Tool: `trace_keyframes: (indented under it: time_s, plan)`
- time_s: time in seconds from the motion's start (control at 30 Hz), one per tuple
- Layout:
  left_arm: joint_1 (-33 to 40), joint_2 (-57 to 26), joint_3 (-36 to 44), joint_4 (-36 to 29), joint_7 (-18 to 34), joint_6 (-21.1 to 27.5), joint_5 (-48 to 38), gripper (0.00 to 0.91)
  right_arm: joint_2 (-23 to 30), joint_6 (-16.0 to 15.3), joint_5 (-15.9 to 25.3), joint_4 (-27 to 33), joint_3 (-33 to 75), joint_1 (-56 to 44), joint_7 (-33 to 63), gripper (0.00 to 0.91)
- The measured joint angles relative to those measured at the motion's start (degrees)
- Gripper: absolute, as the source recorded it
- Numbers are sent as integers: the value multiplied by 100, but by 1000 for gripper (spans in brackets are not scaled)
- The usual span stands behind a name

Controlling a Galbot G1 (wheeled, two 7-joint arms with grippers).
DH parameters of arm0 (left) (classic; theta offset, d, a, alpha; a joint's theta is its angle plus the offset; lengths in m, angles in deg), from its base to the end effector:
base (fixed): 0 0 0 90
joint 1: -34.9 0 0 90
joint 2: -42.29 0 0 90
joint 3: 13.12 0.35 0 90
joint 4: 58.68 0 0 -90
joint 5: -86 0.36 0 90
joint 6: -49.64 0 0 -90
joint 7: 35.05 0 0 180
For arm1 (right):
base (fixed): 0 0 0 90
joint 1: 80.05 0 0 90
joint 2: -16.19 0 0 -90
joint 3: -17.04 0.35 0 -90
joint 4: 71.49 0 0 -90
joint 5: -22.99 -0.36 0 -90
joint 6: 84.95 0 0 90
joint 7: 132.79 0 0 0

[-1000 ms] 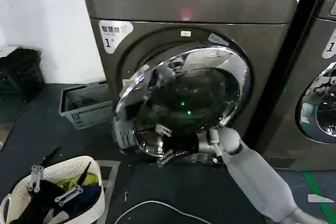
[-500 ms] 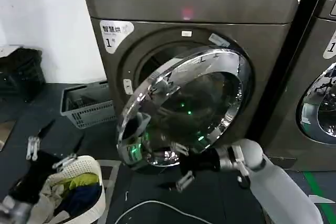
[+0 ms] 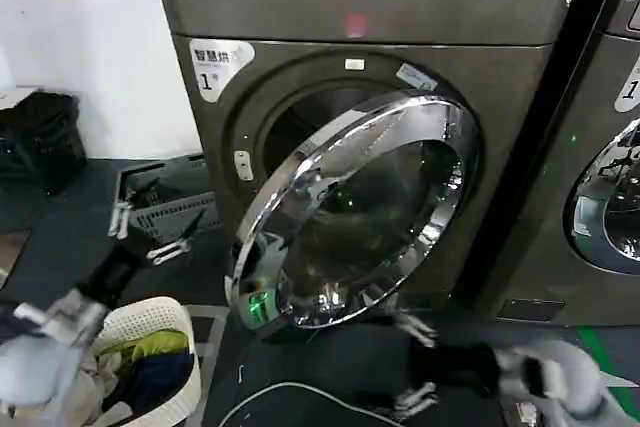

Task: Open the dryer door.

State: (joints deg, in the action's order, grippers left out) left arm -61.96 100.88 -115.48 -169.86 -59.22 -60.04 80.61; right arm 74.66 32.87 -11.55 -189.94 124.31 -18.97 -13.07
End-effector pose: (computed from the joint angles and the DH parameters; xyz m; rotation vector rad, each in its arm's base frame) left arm 0.3076 0.1759 -0.1883 0.5581 2.4338 0.8221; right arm 0.2147 -0.1734 -0.2363 -1.3606 2.2628 -0.3901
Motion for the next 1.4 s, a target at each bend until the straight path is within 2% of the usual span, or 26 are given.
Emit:
trace_keyframes:
  time_s: [0.07, 0.17, 0.27, 0.3, 0.37, 0.43, 0.53, 0.63, 0.8, 1.07, 1.3, 1.4]
  plan:
    - [279, -79, 292, 265, -37, -118, -55, 907, 377, 243, -171, -204, 618, -552, 318, 907]
    - [672, -166, 729, 601, -115, -270, -225, 907, 1060, 572, -168, -444, 1393, -1236, 837, 907]
    - [1020, -186, 1256, 784, -147, -358, -323, 907, 1701, 823, 157, -545, 2010, -1692, 1536, 907]
    - [1119, -190, 1431, 837, -158, -389, -332, 907, 1893, 805, 322, -562, 2208, -1757, 1855, 907]
    - [1320, -194, 1781, 925, -183, -440, -351, 907, 2265, 597, 723, -604, 2576, -1810, 2589, 907]
    - [1528, -195, 2086, 1019, -216, -480, -438, 907, 2635, 263, 1136, -667, 2907, -1805, 3513, 907]
    - [1832, -224, 2471, 1142, -280, -554, -609, 907, 3087, -465, 1228, -642, 3371, -1693, 4819, 907]
    - [2124, -245, 2810, 1227, -313, -615, -721, 907, 3300, -1142, 1223, -393, 3957, -1429, 5795, 907]
    - [2507, -265, 3332, 1334, -326, -776, -794, 907, 3277, -1453, 1303, 287, 5006, -1152, 6257, 907]
    - [3044, -51, 4252, 1393, -332, -843, -771, 907, 2756, -2044, 1309, 1635, 6464, -1032, 6379, 907]
    - [3501, 290, 5007, 1409, -364, -730, -683, 907, 2531, -2606, 1284, 1868, 7207, -987, 6462, 907]
    - [3666, 469, 5268, 1487, -370, -682, -619, 907, 2503, -2612, 1370, 1960, 7401, -974, 6494, 907]
